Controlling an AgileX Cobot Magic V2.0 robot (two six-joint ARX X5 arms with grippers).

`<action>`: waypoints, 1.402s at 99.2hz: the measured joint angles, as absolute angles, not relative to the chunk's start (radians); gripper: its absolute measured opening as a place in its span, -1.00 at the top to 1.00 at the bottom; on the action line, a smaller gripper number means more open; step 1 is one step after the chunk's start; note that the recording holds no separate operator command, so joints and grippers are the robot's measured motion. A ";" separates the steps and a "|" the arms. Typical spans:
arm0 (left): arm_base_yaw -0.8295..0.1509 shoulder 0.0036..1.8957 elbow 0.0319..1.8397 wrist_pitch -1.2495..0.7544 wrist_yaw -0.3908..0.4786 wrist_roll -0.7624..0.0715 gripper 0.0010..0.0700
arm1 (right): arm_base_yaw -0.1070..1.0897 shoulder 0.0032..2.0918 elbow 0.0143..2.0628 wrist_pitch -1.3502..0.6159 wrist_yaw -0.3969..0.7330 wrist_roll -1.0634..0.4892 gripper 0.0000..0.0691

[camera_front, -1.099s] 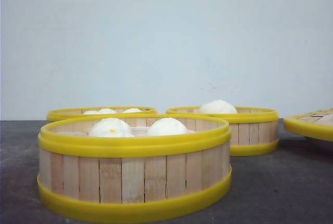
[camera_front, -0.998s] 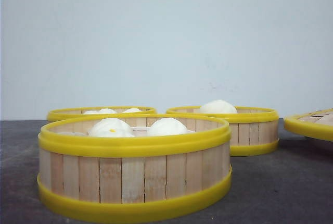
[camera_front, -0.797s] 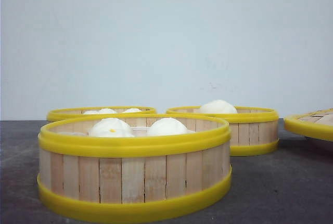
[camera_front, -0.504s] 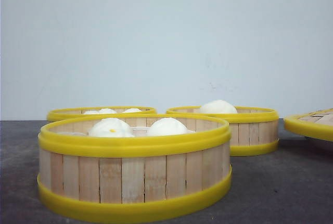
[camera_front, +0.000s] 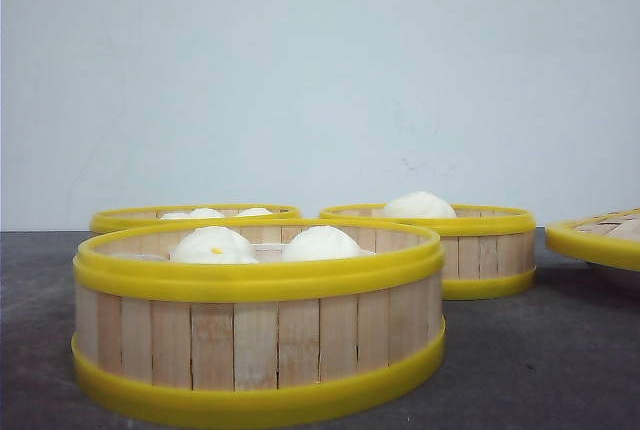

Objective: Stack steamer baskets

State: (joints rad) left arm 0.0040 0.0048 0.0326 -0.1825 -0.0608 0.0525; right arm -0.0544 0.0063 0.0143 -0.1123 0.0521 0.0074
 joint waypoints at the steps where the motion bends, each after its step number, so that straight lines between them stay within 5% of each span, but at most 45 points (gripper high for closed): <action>1: 0.004 0.005 0.033 -0.183 -0.061 0.052 0.95 | -0.054 0.006 0.014 -0.112 0.052 0.007 0.97; 64: 0.004 0.005 0.033 -0.179 -0.060 0.038 0.95 | -0.054 0.006 0.014 -0.112 0.052 0.007 0.97; 96: 0.004 0.005 0.033 -0.123 -0.053 -0.224 0.95 | -0.054 0.006 0.014 -0.112 -0.004 0.204 0.97; 139: 0.004 0.006 0.034 -0.123 -0.054 -0.368 0.96 | -0.054 0.006 0.014 -0.080 -0.056 0.480 0.97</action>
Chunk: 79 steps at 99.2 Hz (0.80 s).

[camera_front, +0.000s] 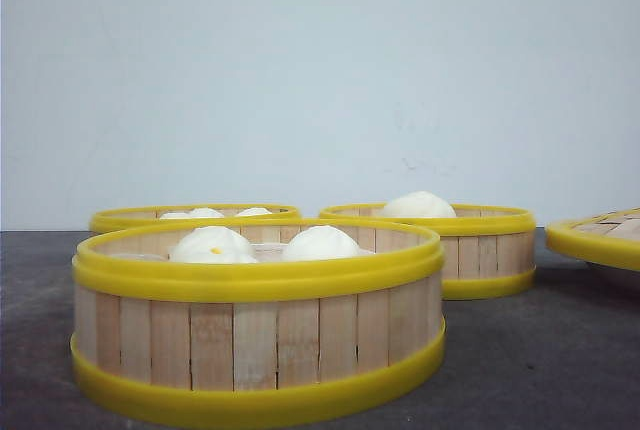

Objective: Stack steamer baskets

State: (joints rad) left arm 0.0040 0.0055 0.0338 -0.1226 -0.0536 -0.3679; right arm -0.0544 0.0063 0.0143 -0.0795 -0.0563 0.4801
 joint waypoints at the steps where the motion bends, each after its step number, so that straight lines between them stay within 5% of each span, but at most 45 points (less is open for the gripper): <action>1: 0.004 0.006 0.034 -0.123 -0.054 -0.372 0.96 | -0.054 0.006 0.015 -0.074 -0.056 0.487 0.97; 31: 0.004 0.155 0.270 -0.120 -0.054 -0.437 0.96 | -0.054 0.165 0.234 -0.068 -0.054 0.570 0.97; 64: 0.004 0.580 0.700 -0.224 0.044 -0.318 0.94 | -0.054 0.588 0.695 -0.249 -0.109 0.304 0.97; 72: 0.004 0.653 0.767 -0.244 0.076 -0.286 0.73 | -0.054 0.647 0.765 -0.290 -0.134 0.252 0.85; 79: 0.001 0.696 0.798 -0.247 0.083 -0.272 0.35 | -0.053 0.680 0.799 -0.306 -0.153 0.230 0.43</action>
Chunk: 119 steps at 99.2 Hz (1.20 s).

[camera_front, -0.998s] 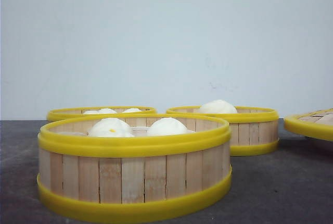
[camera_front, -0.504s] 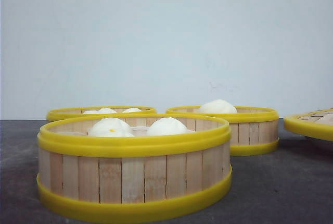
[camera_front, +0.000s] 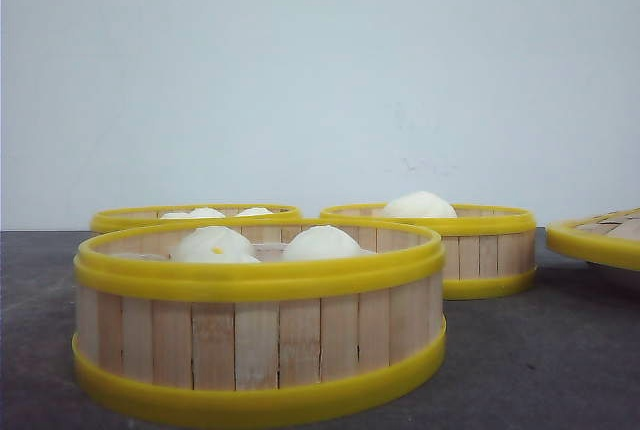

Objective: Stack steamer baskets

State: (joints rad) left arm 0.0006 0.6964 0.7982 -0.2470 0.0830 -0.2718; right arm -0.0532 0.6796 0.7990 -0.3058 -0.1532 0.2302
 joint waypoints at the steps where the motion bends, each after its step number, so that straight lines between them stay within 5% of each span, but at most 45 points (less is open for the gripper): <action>1: 0.000 0.701 0.801 -0.247 0.083 -0.270 0.30 | -0.053 0.683 0.801 -0.306 -0.157 0.229 0.36; 10: -0.012 0.739 0.807 -0.250 0.086 -0.258 0.03 | -0.046 0.696 0.806 -0.312 -0.180 0.224 -0.16; 20: -0.027 0.784 0.807 -0.255 0.098 -0.254 -0.03 | -0.033 0.700 0.806 -0.315 -0.183 0.223 -0.31; 44: -0.065 0.972 0.824 -0.255 0.105 -0.253 0.22 | -0.019 0.701 0.806 -0.315 -0.183 0.221 -0.35; 119: -0.135 1.712 1.372 -0.549 0.102 -0.141 0.22 | 0.042 0.707 0.806 -0.326 -0.184 0.224 -0.35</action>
